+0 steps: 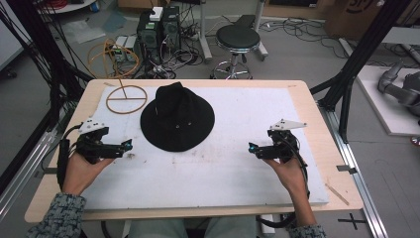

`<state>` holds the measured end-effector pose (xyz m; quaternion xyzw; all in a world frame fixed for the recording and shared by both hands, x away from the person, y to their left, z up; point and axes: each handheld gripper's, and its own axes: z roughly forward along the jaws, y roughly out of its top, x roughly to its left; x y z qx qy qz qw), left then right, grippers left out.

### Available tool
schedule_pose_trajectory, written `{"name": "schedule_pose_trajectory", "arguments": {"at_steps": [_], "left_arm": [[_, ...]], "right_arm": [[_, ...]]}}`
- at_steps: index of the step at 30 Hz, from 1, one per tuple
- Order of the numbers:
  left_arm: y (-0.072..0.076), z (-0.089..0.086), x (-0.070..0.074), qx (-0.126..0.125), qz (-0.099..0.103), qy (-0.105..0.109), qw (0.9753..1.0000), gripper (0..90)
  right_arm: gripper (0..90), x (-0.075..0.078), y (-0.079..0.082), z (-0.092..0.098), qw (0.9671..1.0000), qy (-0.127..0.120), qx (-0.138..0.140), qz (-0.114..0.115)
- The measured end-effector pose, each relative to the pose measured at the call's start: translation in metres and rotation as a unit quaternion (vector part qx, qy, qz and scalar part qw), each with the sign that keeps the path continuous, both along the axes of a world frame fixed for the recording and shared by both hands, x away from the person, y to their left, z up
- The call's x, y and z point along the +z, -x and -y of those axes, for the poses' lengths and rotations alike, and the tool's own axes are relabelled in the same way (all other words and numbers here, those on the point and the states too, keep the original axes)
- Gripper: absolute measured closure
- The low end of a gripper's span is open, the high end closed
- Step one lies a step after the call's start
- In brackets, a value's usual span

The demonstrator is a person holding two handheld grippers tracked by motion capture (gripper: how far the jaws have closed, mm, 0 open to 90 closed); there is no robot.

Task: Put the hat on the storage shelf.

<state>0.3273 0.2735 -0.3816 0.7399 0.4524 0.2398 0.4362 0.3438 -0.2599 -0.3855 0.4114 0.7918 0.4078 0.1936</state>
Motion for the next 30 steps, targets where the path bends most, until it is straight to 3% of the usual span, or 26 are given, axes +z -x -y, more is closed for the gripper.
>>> {"name": "schedule_pose_trajectory", "arguments": {"at_steps": [5, 11, 18, 30], "left_arm": [[-0.011, 0.008, 0.006, -0.016, -0.007, -0.001, 0.9999, 2.2], [-0.028, 0.023, 0.022, -0.039, 0.000, -0.009, 0.9992, 2.3], [-0.054, 0.046, 0.041, -0.079, 0.003, -0.011, 0.9968, 3.2], [-0.082, 0.074, 0.062, -0.096, 0.025, -0.016, 0.9949, 3.2]], "right_arm": [[11.3, 0.000, 0.005, 0.007, 1.0000, 0.002, -0.004, 0.007], [11.3, -0.001, 0.013, 0.011, 0.9999, 0.002, -0.010, 0.003], [11.3, 0.002, 0.022, 0.017, 0.9998, 0.000, -0.019, 0.007], [11.3, 0.001, 0.029, 0.020, 0.9998, 0.003, -0.019, 0.006]]}}
